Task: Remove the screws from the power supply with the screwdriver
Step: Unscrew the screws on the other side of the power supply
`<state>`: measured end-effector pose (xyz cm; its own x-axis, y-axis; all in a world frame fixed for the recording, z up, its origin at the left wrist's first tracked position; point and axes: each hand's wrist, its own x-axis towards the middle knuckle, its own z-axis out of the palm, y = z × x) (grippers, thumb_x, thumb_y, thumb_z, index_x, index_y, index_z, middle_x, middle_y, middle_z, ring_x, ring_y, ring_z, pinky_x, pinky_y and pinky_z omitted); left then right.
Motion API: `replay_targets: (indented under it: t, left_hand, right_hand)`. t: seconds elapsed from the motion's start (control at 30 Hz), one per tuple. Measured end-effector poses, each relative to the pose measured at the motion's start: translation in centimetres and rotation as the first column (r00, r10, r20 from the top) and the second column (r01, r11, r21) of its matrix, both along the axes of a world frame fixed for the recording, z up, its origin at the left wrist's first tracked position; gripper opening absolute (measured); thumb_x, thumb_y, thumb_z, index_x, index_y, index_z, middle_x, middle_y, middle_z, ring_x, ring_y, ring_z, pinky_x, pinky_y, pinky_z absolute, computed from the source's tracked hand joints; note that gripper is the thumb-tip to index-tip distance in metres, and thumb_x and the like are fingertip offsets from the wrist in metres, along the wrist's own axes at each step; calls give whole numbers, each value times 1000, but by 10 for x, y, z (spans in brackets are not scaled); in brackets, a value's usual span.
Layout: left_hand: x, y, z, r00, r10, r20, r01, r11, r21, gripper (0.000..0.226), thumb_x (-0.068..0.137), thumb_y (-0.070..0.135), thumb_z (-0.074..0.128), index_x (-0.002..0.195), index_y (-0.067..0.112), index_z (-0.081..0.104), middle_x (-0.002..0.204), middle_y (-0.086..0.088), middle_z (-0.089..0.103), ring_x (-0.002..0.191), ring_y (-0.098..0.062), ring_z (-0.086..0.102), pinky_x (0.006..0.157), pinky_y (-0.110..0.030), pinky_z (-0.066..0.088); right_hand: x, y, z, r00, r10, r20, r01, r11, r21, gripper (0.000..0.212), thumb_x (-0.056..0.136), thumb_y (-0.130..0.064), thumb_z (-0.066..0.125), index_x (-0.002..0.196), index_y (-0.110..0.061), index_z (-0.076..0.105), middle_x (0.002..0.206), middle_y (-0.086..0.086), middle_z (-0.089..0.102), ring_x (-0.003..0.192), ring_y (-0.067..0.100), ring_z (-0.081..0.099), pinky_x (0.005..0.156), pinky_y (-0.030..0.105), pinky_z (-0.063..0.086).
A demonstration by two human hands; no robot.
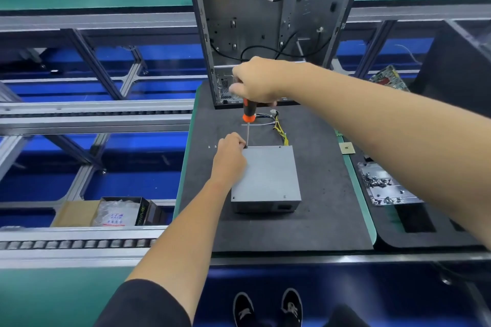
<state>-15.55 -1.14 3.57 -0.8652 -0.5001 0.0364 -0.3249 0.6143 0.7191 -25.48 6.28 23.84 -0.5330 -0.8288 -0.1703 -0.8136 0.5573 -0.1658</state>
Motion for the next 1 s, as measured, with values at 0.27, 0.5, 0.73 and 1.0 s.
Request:
replay_targets:
  t: [0.27,0.5,0.73,1.0]
  left_hand:
    - [-1,-2,-5,1000,-13,27,13,1000,-4,31,83,-7,33,87,22,44,89,3,47,90,-18,39,68,-36,40]
    - [-2,-2,-4,999,-14,31,14,1000,-17,31,86,-6,34,89,22,46,87,3,47,90,-16,37,71,-37,42]
    - [0,-2,1,997,-65,47,68,996,-63,28,88,-5,36,90,21,46,89,6,48,96,-19,40,67,-33,39]
    - [16,-7,11,980,-189,56,197,950,-243,24,95,13,44,106,18,65,105,3,67,102,-20,52,81,-37,46]
  right_hand:
    - [3,11,-1,972,8,234,26,990,-140,13,79,-24,57,86,-14,52,83,5,67,61,19,61,54,26,46]
    - [-6,10,-1,992,4,126,7,996,-86,17,88,-26,57,98,-14,50,79,-3,59,59,17,65,50,26,38]
    - [-7,20,-12,955,-89,282,182,928,-324,19,76,-14,66,91,-15,56,76,-6,54,68,12,49,56,26,40]
    - [-19,33,-11,947,-190,260,288,860,-421,10,74,-18,64,82,-13,58,74,-1,61,64,16,50,51,24,39]
